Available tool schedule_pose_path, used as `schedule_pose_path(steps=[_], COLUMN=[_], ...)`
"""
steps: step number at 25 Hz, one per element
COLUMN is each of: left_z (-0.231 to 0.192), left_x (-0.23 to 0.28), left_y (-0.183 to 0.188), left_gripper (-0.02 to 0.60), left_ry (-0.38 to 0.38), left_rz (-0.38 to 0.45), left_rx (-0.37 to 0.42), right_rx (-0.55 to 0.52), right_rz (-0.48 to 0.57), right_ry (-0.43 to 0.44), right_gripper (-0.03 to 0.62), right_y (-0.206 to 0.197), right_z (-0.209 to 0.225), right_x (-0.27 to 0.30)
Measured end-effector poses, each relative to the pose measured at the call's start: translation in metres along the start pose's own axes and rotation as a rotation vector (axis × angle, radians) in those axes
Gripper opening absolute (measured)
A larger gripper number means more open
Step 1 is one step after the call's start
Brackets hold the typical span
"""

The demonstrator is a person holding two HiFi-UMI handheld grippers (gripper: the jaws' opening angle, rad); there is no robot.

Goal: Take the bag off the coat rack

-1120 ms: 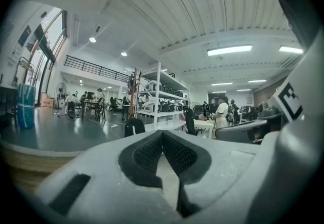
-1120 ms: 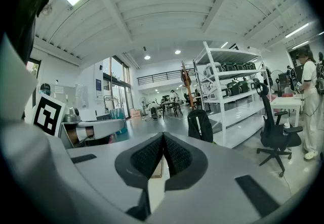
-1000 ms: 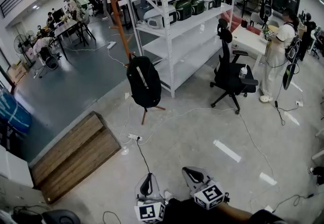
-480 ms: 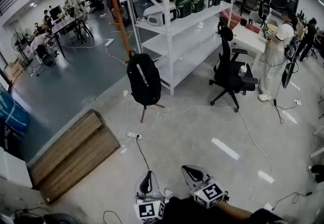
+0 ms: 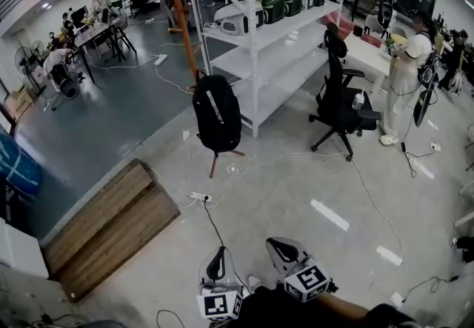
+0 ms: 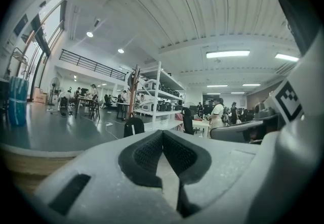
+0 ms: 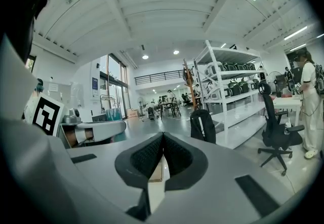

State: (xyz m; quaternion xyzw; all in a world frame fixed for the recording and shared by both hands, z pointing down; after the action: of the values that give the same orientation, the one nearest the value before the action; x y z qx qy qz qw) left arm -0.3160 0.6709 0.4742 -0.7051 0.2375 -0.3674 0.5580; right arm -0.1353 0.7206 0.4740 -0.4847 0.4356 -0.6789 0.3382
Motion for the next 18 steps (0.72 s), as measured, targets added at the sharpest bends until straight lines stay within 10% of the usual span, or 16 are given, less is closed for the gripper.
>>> schedule_pose_path(steps=[18], left_z=[-0.037], left_x=[0.061], left_y=[0.002], left_gripper=[0.015], left_ry=[0.000], left_rz=[-0.012], left_rx=[0.005], right_rx=[0.017], right_rz=[0.003], right_ry=[0.006], right_gripper=[0.011], right_y=[0.015], right_z=[0.028], right_x=[0.074])
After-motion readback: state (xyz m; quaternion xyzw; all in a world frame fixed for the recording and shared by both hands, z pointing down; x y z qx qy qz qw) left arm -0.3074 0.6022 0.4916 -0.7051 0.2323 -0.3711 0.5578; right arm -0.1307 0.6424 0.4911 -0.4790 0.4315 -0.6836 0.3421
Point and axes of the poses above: the fingertips, and each gripper's own axes: x forward along the fingers, z to its right, y out of its top, the point moved 7 cm from there along -x, backward along the fingers, and after that the axes turned 10 degrees about -z, right-handed, at the moved point
